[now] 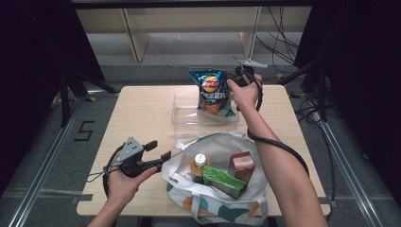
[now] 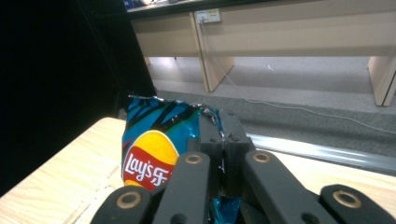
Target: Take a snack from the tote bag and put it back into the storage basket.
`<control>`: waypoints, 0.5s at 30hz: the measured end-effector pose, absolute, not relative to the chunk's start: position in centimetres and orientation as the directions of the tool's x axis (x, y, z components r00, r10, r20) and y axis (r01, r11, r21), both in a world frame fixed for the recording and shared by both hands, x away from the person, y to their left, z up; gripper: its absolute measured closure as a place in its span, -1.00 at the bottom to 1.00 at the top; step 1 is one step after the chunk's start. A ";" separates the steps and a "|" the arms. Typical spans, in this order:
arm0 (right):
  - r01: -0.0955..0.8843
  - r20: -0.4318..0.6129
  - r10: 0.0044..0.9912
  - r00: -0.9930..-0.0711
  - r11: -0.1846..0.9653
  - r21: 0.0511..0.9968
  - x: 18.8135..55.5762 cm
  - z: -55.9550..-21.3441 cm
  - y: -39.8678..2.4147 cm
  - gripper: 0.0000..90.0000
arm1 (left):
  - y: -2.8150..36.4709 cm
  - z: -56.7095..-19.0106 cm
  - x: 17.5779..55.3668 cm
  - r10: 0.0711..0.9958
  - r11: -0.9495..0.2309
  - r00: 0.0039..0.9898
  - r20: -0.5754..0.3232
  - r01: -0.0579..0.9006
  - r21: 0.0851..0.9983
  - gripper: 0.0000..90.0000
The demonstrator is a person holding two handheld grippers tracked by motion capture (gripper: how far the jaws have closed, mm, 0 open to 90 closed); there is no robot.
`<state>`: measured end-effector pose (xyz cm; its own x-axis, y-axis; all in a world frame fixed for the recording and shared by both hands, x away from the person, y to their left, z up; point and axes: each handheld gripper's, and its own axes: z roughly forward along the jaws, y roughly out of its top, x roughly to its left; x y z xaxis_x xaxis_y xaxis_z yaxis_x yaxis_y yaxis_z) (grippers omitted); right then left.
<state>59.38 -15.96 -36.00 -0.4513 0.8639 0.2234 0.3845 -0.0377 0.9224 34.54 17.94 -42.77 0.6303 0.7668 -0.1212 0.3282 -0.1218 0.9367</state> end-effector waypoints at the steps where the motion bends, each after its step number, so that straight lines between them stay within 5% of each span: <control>1: 0.378 0.219 0.863 -0.455 -0.036 0.925 59.5 -36.1 -16.0 1.00 | 17.9 -42.8 34.5 0.766 -0.121 0.631 -0.122 0.328 0.937 -0.29; 15: 0.406 0.229 0.876 -0.425 -0.042 0.913 59.7 -36.5 -16.0 1.00 | 18.0 -42.8 34.5 0.767 -0.125 0.631 -0.117 0.326 0.937 -0.30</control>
<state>59.74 -15.98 -36.52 -0.4248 0.8758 0.2290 0.4062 -0.0417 0.9128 34.52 17.97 -42.76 0.6313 0.7666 -0.1173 0.3259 -0.1249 0.9371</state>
